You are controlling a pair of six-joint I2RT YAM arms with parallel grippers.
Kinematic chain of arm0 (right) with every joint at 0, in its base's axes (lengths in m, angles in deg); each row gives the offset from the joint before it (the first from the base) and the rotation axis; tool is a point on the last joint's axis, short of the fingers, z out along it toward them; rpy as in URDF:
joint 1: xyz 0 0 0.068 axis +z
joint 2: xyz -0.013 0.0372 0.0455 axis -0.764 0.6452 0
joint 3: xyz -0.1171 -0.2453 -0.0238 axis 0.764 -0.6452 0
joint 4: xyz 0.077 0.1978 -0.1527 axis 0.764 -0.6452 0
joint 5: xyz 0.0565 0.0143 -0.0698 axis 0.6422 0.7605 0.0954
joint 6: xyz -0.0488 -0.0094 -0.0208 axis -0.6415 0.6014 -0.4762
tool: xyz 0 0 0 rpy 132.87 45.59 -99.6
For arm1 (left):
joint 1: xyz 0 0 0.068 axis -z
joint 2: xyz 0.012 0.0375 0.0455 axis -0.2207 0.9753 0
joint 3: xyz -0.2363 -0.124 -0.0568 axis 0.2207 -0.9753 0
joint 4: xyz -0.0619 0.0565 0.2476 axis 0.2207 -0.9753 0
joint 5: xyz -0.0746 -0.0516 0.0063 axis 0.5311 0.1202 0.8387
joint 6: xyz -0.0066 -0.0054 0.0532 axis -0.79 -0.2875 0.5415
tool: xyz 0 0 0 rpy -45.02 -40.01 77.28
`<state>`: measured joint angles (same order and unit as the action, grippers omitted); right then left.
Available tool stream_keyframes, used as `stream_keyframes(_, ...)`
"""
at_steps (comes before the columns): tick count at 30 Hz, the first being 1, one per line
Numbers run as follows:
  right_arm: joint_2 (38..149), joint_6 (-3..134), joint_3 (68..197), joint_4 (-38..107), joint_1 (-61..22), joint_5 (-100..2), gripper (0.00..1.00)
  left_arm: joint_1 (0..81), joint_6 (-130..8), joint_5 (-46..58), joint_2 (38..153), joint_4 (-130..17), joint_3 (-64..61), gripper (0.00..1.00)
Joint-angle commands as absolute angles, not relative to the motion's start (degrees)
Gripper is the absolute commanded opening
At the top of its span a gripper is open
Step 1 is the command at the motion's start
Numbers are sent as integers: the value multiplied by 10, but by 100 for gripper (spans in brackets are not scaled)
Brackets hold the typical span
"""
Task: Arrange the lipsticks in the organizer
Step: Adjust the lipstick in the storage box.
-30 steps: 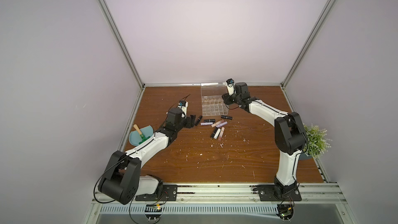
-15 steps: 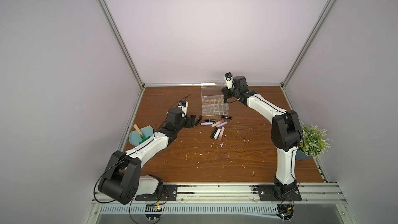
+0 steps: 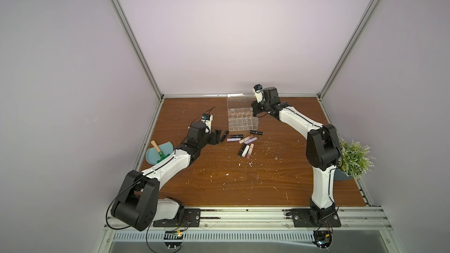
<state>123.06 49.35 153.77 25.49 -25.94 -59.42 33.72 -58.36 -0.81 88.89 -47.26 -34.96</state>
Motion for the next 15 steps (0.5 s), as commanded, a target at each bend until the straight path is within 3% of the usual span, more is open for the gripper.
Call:
stream_keyframes(1,1232,495,1544,249,-258,-582,38,341,-576,-7,890,-482,-338,72)
stream_keyframes(15,1245,494,1545,242,-258,-580,40,341,-575,-7,888,-483,-339,72)
